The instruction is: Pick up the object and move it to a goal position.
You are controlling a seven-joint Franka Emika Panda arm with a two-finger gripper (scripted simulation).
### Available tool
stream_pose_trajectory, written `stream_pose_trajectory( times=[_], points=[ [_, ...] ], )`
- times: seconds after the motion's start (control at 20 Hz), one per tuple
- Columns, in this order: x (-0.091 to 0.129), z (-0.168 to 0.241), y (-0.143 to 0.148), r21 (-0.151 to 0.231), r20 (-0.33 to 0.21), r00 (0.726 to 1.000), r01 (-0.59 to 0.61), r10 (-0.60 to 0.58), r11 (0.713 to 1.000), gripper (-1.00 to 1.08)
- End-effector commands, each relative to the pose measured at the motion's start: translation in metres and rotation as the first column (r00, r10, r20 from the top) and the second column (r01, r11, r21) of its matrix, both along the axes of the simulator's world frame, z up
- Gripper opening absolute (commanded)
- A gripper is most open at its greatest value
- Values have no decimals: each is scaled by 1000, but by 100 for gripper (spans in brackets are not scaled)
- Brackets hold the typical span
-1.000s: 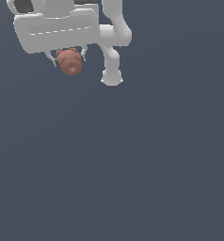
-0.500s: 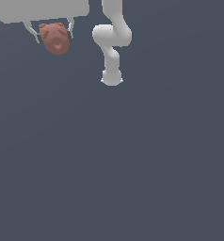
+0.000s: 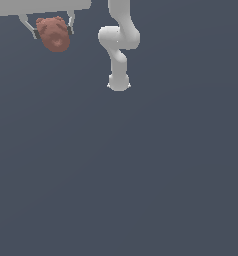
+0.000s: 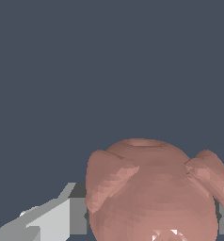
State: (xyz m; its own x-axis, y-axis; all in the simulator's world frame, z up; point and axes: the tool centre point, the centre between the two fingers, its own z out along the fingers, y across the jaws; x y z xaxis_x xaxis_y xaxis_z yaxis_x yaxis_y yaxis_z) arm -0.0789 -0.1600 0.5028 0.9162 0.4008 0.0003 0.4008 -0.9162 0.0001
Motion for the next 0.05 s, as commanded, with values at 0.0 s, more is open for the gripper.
stream_pose_trajectory(
  times=[0.0],
  points=[
    [0,-1,0,0,0,1000,0,0,1000,-100]
  ],
)
